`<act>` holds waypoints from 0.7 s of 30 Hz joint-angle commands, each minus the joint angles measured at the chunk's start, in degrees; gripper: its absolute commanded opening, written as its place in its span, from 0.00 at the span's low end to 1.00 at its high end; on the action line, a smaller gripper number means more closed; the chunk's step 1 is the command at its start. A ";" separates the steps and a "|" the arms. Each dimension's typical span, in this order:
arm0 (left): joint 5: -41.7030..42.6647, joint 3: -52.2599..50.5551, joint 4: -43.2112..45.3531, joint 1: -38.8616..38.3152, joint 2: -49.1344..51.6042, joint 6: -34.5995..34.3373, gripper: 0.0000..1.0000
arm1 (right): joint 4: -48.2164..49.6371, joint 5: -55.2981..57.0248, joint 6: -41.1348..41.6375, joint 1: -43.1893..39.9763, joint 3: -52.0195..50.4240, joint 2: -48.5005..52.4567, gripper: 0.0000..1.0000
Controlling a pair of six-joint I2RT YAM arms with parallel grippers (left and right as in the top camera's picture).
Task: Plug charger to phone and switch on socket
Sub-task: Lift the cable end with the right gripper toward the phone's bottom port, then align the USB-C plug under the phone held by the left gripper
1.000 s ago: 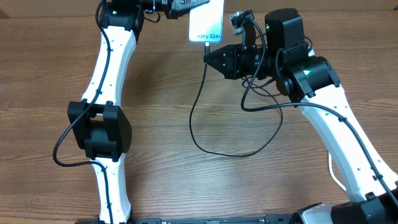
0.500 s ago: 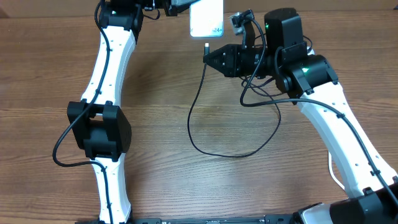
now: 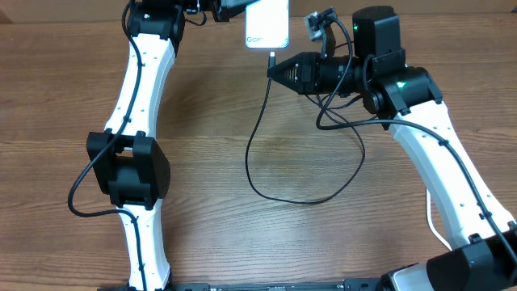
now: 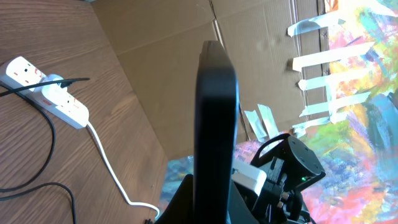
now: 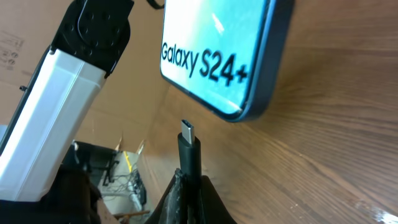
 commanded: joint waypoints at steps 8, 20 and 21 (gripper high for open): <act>1.46 1.33 0.63 0.31 -2.03 -0.33 0.04 | 1.07 -2.29 1.84 0.59 -0.33 2.58 0.04; 1.49 1.33 0.63 0.31 -2.03 1.25 0.04 | 3.87 -6.29 1.79 0.52 -0.33 2.58 0.04; 1.60 1.33 0.66 0.31 -2.03 1.44 0.04 | 3.89 -6.29 1.79 0.52 -0.33 2.58 0.04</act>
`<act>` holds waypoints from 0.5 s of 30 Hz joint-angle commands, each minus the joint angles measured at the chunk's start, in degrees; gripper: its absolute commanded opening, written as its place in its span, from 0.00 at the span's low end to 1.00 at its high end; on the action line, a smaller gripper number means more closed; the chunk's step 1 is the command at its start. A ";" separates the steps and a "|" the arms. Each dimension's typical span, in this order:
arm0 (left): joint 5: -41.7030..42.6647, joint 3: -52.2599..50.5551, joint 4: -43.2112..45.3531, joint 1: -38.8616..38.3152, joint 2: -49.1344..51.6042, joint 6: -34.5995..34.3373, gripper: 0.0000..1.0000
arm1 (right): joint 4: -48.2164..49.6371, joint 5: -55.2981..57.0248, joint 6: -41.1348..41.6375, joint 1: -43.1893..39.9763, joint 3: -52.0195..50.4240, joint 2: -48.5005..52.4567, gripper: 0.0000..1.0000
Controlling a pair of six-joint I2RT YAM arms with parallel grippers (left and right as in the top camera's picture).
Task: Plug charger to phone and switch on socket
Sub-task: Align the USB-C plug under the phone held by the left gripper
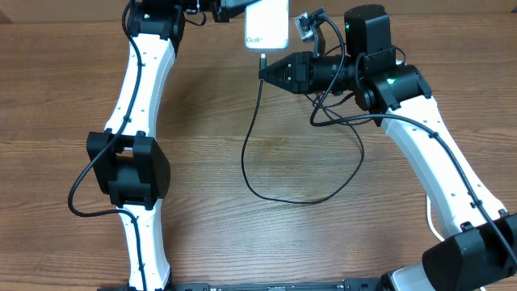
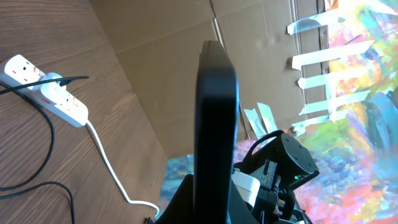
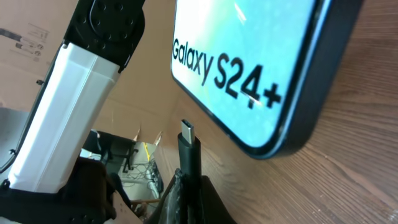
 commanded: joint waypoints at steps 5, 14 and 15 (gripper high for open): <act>1.75 1.33 0.63 0.31 -2.03 2.01 0.04 | 0.42 -0.07 -0.04 -0.20 -0.33 0.37 0.04; 1.81 1.33 0.59 0.31 -2.03 1.95 0.04 | -1.64 3.23 -3.06 -1.20 -0.33 0.37 0.04; 1.79 1.33 0.52 0.31 -2.03 1.77 0.04 | -1.70 3.23 -3.06 -1.20 -0.33 0.37 0.04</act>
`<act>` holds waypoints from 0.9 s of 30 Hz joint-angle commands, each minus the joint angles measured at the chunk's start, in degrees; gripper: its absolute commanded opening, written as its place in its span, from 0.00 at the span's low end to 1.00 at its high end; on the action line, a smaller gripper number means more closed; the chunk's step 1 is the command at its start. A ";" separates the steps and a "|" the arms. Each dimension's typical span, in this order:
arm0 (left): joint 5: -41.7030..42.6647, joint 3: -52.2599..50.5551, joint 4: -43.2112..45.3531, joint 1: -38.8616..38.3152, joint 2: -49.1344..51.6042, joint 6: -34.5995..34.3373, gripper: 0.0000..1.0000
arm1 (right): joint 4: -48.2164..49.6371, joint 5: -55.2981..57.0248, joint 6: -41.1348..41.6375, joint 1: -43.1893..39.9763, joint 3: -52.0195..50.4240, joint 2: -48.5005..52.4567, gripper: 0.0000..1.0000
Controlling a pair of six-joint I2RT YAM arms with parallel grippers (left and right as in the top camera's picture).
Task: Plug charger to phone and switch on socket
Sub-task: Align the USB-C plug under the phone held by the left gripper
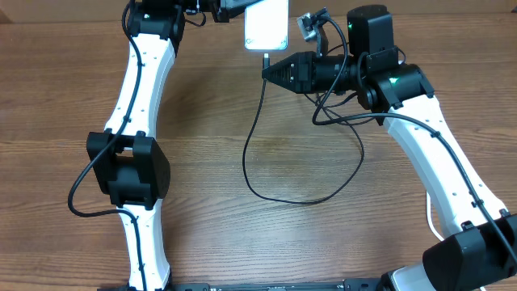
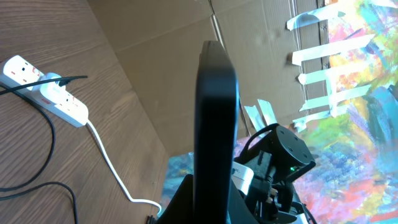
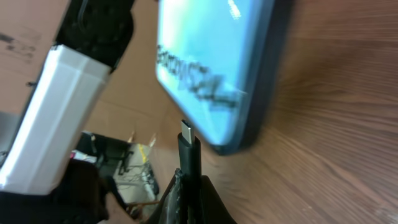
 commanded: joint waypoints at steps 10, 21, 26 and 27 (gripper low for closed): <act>0.98 1.33 0.42 0.31 -2.03 0.92 0.04 | 0.07 1.79 -1.70 -0.26 -0.33 0.35 0.04; 1.53 1.29 0.37 0.28 -2.03 2.54 0.04 | 0.57 1.81 -1.68 0.13 -0.33 0.35 0.04; 1.31 1.29 -0.20 0.17 -2.03 3.98 0.04 | 0.66 2.64 -1.66 0.39 -0.33 0.35 0.04; 1.14 1.29 -0.22 0.02 -2.03 4.22 0.04 | 0.57 2.95 -1.64 0.39 -0.33 0.35 0.04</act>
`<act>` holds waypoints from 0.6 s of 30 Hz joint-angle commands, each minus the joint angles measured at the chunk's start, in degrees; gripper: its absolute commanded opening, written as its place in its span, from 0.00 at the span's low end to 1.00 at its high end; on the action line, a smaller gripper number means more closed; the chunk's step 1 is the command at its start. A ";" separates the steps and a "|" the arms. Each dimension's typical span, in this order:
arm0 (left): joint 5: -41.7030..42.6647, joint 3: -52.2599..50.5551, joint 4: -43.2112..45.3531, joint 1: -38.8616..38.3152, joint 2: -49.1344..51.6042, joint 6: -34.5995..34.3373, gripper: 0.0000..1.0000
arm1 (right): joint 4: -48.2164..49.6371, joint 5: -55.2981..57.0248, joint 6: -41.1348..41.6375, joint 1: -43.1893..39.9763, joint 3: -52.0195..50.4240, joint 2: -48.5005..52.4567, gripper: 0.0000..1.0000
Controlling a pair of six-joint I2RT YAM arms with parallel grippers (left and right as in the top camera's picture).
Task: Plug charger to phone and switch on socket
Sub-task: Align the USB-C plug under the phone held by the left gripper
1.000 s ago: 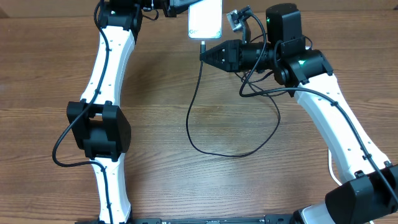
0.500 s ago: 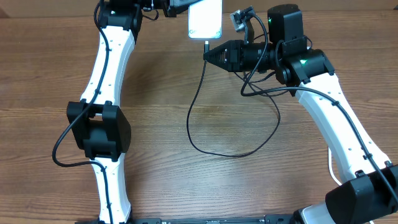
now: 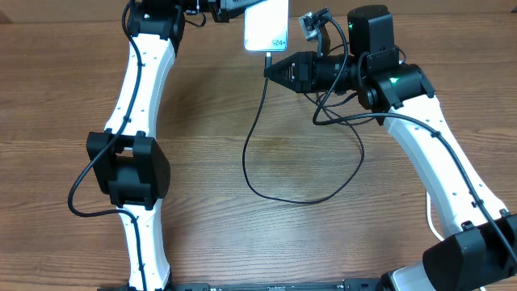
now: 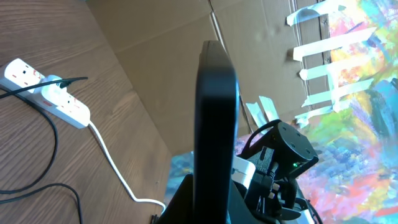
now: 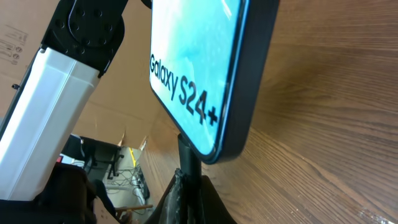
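Observation:
The phone (image 3: 266, 23), its lit screen reading "Galaxy S24+" (image 5: 205, 81), is held off the table at the far edge with my left gripper (image 4: 214, 199) shut on it; the left wrist view shows it edge-on (image 4: 215, 112). My right gripper (image 3: 273, 69) is shut on the black charger plug (image 5: 188, 158). The plug's tip sits against the phone's lower edge, its metal end hidden behind that edge. The black cable (image 3: 258, 153) loops across the table. The white socket strip (image 4: 46, 93) lies on the table with a plug in it.
A white lead (image 4: 118, 168) runs from the socket strip. Cardboard panels (image 4: 168, 56) stand behind the table. The left arm (image 3: 133, 121) and the right arm (image 3: 436, 153) stretch along the two sides of the wooden table (image 3: 202, 234).
The plug's metal tip, then bare just below the phone's lower edge, is now hidden behind that edge. The phone sits lower and sharper in the right wrist view. Both grippers stay shut.
At first my right gripper held the plug a little to the right of and below the phone. Then it stood closer, under the phone's lower edge with the tip bare. Now the tip is hidden at that edge. My left gripper has held the phone throughout.

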 commanded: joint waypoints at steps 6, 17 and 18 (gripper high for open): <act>0.48 1.29 0.24 -0.74 -2.03 2.27 0.04 | 0.28 1.40 -0.59 0.37 -0.33 0.33 0.04; 0.26 1.29 0.24 -0.94 -2.03 2.25 0.04 | 0.26 5.22 -0.57 2.23 -0.33 0.33 0.04; 0.26 1.29 0.24 -0.94 -2.03 2.25 0.04 | 0.24 5.53 -0.59 2.23 -0.33 0.33 0.04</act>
